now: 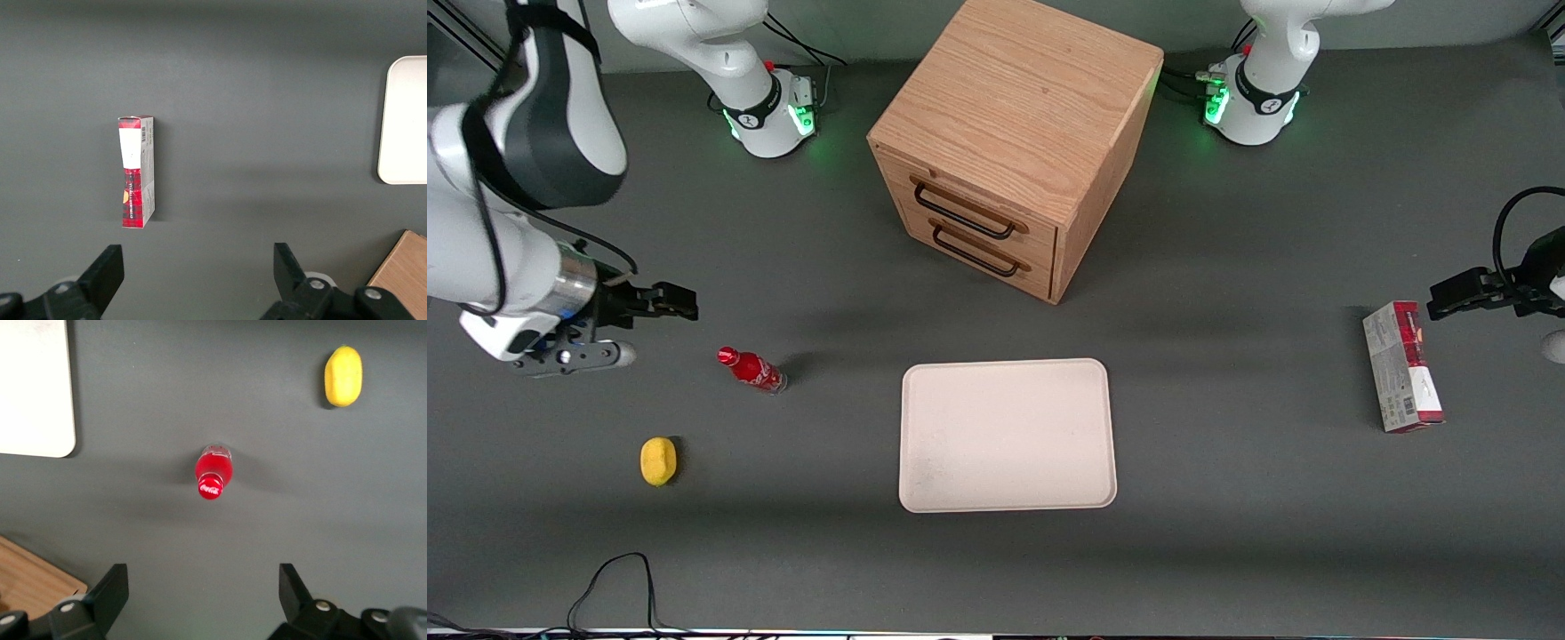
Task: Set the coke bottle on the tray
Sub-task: 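Move the open right gripper down to the red Coca-Cola bottle, then close the right gripper around the bottle's cap, then lift the bottle and carry it with the right gripper to the tray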
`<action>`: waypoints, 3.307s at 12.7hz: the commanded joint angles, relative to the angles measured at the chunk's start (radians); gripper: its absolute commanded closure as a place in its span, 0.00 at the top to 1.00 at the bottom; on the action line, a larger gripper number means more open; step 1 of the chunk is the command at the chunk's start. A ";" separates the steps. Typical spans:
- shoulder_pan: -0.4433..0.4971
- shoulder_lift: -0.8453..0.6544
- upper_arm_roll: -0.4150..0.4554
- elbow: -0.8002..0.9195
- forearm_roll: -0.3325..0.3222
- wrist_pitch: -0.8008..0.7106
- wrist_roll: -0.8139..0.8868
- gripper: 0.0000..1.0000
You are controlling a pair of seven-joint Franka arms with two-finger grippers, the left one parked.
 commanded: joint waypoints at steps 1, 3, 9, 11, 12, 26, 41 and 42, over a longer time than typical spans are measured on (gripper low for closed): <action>0.015 -0.031 -0.010 -0.154 0.018 0.150 -0.018 1.00; 0.018 -0.033 -0.010 -0.250 0.017 0.277 -0.018 1.00; 0.025 -0.007 -0.009 -0.384 0.017 0.492 -0.019 1.00; 0.041 0.019 -0.007 -0.380 0.017 0.528 -0.009 1.00; 0.045 0.030 -0.007 -0.380 0.017 0.537 -0.009 1.00; 0.035 0.045 -0.015 -0.373 0.017 0.542 -0.055 0.26; 0.035 0.185 -0.015 0.316 0.019 -0.163 0.037 0.00; 0.035 0.220 -0.012 0.429 0.019 -0.281 0.042 0.00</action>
